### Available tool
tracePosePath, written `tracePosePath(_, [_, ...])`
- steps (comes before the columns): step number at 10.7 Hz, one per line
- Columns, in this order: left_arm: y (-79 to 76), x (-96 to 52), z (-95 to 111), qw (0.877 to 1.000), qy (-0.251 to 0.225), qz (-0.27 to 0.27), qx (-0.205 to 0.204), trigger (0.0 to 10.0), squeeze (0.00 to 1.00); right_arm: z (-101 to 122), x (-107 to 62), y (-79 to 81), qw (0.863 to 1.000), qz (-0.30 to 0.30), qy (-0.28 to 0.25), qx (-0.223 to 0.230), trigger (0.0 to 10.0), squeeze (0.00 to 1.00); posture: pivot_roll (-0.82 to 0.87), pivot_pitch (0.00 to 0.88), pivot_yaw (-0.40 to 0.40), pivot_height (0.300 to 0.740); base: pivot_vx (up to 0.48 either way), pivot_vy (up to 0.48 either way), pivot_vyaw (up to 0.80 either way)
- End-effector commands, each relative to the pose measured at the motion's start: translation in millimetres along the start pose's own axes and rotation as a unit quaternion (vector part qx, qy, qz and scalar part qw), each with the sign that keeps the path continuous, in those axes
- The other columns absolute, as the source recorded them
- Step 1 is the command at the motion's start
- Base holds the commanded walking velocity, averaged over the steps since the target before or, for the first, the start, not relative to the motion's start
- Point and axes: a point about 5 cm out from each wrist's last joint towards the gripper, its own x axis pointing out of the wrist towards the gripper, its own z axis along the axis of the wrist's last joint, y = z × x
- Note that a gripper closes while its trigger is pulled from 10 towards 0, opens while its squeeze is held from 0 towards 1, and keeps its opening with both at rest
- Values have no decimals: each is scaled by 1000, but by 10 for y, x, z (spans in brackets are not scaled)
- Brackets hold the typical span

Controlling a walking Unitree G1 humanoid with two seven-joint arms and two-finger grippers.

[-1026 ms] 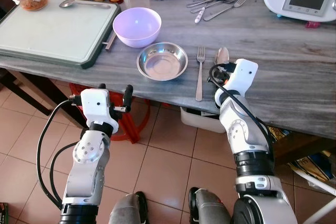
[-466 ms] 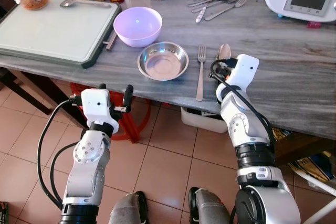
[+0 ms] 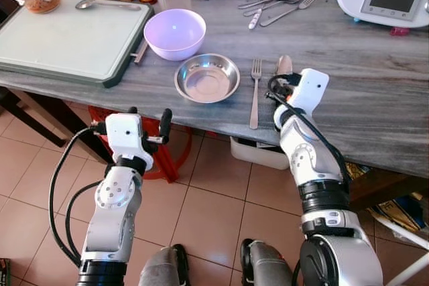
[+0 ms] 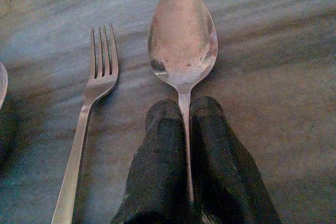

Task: Setting the table

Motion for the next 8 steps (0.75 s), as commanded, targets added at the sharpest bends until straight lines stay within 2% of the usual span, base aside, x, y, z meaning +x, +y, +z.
tracePosePath(1, [15,-3,-23,1000,8,-1,4,10000,0,-151,-24,22,999,4,34,5,10000,0,-47,202,49,740,0,0,0])
tracePosePath(6, [-24,16,-27,1000,8,-6,0,10000,0,-211,-68,-6,999,3,48,0,10000,0,-56,198,49,740,0,0,0])
tracePosePath(7, [-28,17,-28,1000,8,-7,0,10000,0,-214,-71,-8,999,1,48,0,10000,867,-56,198,49,740,0,0,0])
tracePosePath(8, [-29,18,-28,1000,8,-7,0,10000,0,-223,-75,-19,999,1,50,0,10000,1000,-55,198,47,740,0,0,0])
